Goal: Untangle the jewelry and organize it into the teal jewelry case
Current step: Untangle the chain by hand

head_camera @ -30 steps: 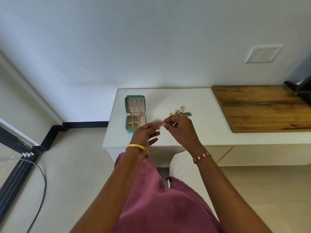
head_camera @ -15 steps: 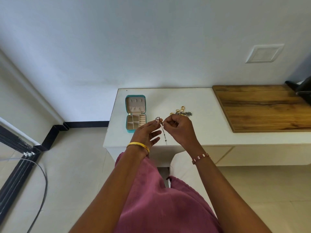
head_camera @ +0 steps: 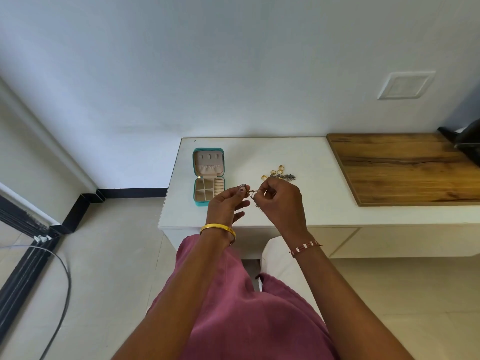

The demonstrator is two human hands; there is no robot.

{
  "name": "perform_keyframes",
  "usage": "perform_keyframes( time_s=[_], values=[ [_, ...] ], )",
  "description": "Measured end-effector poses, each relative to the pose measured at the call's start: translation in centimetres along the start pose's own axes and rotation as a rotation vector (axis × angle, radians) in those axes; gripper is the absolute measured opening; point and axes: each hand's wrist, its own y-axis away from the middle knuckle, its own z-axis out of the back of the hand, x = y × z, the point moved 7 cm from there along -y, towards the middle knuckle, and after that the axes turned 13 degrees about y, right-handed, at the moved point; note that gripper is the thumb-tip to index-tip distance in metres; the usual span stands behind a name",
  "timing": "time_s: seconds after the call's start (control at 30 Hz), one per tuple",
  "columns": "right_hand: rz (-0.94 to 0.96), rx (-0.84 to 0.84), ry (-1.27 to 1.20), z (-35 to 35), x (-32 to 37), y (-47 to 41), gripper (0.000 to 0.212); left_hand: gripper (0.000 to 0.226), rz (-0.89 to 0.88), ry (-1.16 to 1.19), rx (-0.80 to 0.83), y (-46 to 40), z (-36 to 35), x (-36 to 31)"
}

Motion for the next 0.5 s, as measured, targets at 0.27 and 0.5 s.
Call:
perform_keyframes(
  time_s=[0.27, 0.5],
  values=[
    [-0.107, -0.034, 0.027, 0.8, -2.1, -0.6, 0.014, 0.018, -0.081, 0.085, -0.101, -0.2, 1.0, -1.5],
    [-0.027, 0.150, -0.168, -0.8, -0.6, -0.7, 0.008, 0.014, -0.023, 0.035, 0.020, -0.1, 0.4, -1.5]
  ],
)
